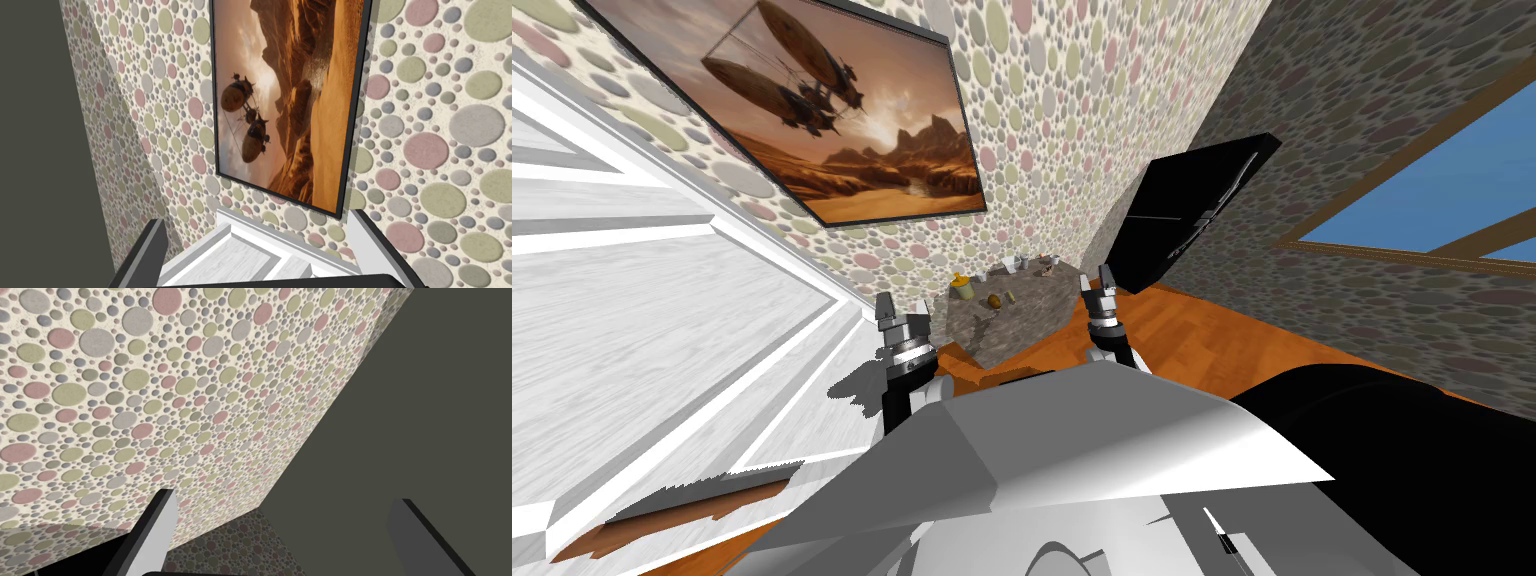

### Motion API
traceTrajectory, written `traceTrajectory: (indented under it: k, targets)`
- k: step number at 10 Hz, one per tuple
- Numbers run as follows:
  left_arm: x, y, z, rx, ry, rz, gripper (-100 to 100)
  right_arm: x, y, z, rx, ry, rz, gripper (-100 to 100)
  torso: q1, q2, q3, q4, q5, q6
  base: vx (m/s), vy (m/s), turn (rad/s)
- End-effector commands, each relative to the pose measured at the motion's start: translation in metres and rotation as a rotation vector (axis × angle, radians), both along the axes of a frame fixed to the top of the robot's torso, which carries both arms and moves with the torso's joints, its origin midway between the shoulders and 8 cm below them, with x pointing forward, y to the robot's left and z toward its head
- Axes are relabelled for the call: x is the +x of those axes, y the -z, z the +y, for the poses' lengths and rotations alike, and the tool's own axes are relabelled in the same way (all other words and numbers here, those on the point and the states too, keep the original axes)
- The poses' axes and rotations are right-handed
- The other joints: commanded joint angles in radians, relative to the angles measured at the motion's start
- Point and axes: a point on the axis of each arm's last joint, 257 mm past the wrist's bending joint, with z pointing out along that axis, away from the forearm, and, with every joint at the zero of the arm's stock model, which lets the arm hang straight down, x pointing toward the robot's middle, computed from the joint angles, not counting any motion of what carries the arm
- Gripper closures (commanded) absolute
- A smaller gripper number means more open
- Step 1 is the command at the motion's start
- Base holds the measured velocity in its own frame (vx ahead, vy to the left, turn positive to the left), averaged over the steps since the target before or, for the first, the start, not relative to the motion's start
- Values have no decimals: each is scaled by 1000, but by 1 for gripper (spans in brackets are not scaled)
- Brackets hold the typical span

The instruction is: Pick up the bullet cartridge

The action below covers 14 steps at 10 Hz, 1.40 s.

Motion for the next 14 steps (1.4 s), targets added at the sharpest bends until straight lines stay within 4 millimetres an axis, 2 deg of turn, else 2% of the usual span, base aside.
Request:
traceTrajectory:
  k: [1,5,14]
  targets:
    - [4,2,-1,27,11,23,-100,0,0,0,0,0,0,0,0,0,0,0,0,0,-12,-6,-9]
    - [22,17,2,88,29,128,-100,0,0,0,0,0,0,0,-1,4,2,1,0,0,-51,-26,-23]
    - [52,55,10,109,37,326,-100,0,0,0,0,0,0,0,-1,1,0,0,0,0,-21,-21,-22]
